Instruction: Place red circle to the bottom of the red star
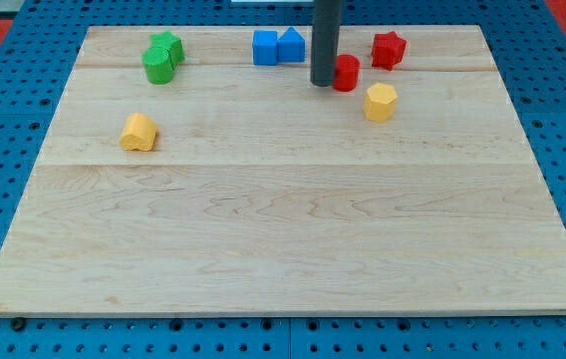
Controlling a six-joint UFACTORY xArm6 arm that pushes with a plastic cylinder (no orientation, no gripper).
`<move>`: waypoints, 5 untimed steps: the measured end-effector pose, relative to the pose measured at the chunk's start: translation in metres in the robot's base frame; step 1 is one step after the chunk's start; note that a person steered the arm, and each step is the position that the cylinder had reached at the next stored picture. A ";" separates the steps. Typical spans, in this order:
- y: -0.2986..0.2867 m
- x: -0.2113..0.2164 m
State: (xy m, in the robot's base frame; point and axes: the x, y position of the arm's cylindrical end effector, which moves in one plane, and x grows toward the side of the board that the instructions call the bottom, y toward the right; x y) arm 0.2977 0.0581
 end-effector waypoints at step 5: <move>0.039 -0.016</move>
